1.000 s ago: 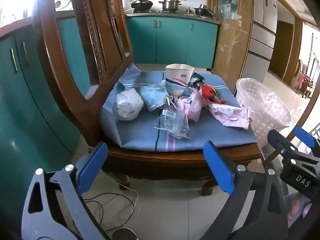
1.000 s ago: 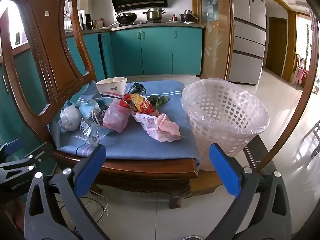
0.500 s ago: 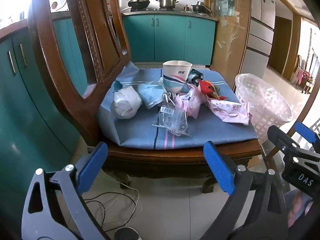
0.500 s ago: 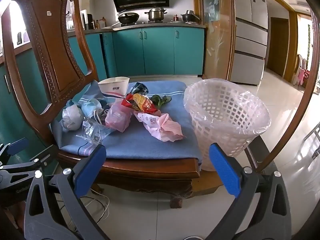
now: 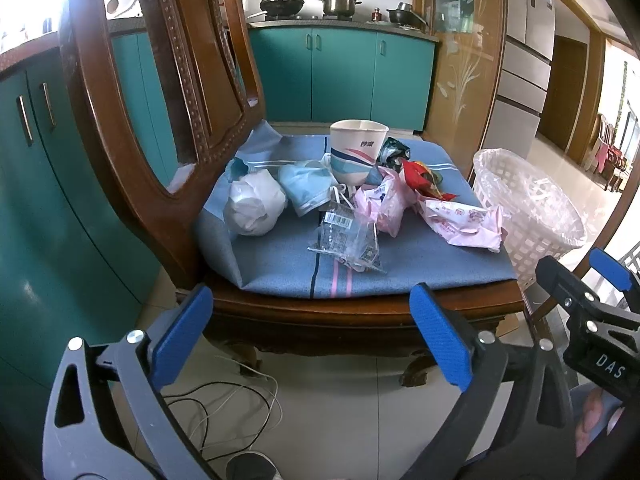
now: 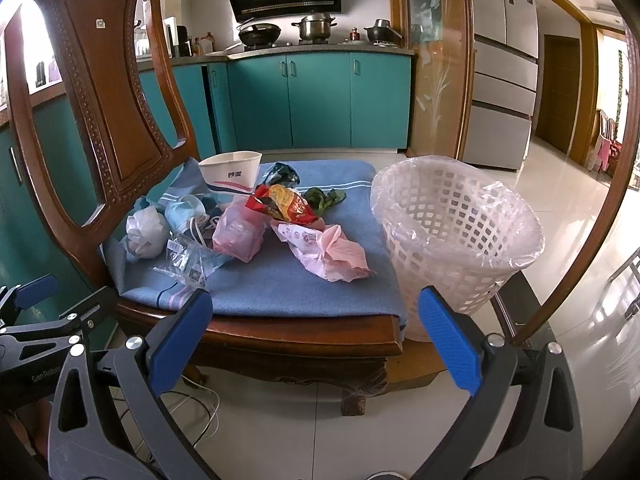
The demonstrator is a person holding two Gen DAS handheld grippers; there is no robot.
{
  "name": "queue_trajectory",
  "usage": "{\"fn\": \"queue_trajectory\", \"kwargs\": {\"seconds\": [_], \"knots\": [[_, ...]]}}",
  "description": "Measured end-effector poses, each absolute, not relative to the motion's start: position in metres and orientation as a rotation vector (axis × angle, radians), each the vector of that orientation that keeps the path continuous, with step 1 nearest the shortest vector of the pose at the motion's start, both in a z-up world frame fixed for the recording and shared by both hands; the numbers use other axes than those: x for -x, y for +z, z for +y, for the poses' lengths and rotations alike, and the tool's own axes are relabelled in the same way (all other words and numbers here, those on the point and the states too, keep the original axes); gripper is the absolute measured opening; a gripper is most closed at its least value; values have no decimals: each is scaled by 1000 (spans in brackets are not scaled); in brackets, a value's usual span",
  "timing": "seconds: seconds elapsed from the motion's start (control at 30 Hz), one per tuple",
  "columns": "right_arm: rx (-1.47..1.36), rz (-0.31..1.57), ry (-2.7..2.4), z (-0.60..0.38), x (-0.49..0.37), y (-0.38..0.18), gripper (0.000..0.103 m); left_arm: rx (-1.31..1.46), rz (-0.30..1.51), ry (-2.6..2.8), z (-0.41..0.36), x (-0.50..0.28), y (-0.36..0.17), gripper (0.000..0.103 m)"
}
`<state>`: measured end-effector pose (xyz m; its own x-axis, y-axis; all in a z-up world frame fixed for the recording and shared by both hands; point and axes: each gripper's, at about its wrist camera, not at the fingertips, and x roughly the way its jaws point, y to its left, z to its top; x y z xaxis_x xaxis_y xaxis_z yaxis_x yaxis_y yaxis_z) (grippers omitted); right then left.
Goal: Collect trash
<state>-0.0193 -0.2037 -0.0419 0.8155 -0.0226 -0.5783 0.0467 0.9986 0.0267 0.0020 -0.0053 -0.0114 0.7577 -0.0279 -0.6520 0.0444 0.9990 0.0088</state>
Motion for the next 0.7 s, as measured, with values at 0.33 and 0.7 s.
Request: {"fn": "queue_trajectory", "kwargs": {"seconds": [0.33, 0.7], "knots": [[-40, 614, -36, -204, 20, -42, 100, -22, 712, -37, -4, -2, -12, 99], [-41, 616, -36, -204, 19, -42, 100, -20, 722, -38, -4, -3, -13, 100]]}}
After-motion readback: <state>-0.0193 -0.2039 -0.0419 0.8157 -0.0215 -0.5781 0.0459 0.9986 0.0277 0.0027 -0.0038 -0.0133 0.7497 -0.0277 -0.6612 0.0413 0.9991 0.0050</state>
